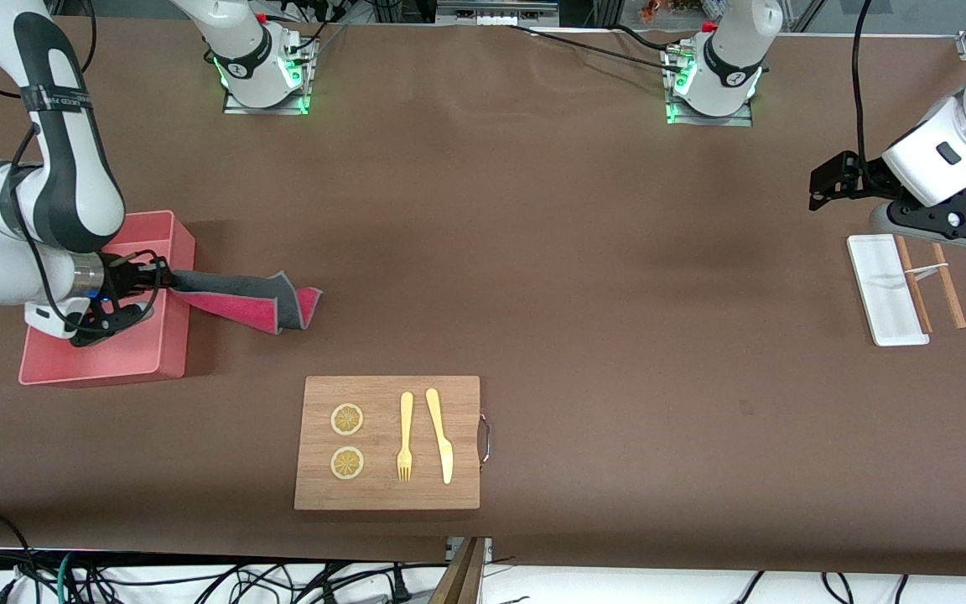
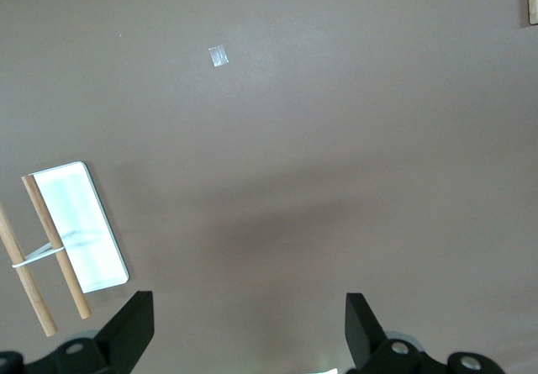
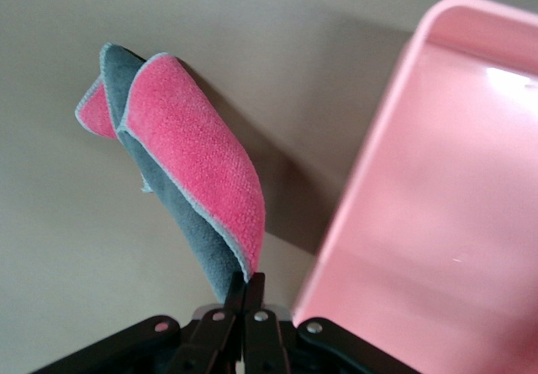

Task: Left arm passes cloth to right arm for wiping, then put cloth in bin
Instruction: 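Lift the cloth over the pink bin with the right gripper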

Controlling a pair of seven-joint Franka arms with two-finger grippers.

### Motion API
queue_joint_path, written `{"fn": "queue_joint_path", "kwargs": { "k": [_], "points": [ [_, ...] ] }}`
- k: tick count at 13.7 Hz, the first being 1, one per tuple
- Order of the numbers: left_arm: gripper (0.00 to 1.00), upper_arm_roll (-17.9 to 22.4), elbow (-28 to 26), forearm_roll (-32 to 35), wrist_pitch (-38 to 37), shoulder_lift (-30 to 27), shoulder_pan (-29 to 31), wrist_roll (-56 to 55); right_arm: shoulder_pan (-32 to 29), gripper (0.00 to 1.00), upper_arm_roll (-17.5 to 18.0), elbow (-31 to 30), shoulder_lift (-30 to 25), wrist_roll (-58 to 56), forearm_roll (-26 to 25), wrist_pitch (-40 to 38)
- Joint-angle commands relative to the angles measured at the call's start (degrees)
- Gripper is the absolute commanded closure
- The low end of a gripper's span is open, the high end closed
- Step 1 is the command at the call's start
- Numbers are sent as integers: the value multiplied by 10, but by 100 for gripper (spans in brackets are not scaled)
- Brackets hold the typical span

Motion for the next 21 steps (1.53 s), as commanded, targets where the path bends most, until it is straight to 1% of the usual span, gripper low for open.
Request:
{"fn": "queue_joint_path", "kwargs": {
  "k": [1,4,7,9,11,13,17,20,21],
  "points": [
    [0,-4,8,11,-10,-2,0,-2,-1,100,1,18,-35,-11,-22,-50],
    [0,-4,7,11,-10,-2,0,-1,-1,100,-2,60,-61,-25,-51,-125],
    [0,-4,7,12,-10,-2,0,-1,-2,100,-19,97,-87,-52,-53,-201],
    [0,-4,7,12,-10,-2,0,-1,-3,100,-31,101,-114,-73,-56,-232],
    [0,-4,7,12,-10,-2,0,-1,-3,100,-37,102,-136,-100,-81,-254],
    [0,-4,7,12,-10,-2,0,-1,-3,100,-47,113,-148,-115,-95,-270],
    [0,-3,6,12,-10,-2,1,0,-3,100,-60,156,-158,-141,-115,-312],
    [0,-3,6,12,-10,-2,1,0,-3,100,-65,158,-156,-150,-116,-303],
    [0,-3,7,12,-10,-2,1,0,-3,100,-65,156,-155,-151,-124,-298]
  ]
}}
